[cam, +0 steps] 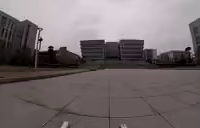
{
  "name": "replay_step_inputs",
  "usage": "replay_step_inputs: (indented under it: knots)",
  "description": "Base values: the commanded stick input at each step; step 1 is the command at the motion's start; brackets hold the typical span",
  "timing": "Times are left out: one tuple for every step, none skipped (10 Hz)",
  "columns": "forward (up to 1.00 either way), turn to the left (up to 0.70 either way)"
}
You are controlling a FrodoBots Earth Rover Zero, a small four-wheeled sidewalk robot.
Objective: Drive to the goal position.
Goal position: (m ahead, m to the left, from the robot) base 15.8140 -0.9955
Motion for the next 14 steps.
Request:
replay_step_inputs:
  knots:
    - [0.7, 0.0]
    - [0.7, 0.0]
    - [0.7, 0.0]
    - [0.7, 0.0]
    - [0.7, 0.0]
    - [0.7, 0.0]
    - [0.7, 0.0]
    - [0.7, 0.0]
    - [0.7, 0.0]
    - [0.7, 0.0]
    - [0.7, 0.0]
    - [0.7, 0.0]
    - [0.7, -0.02]
    - [0.7, -0.06]
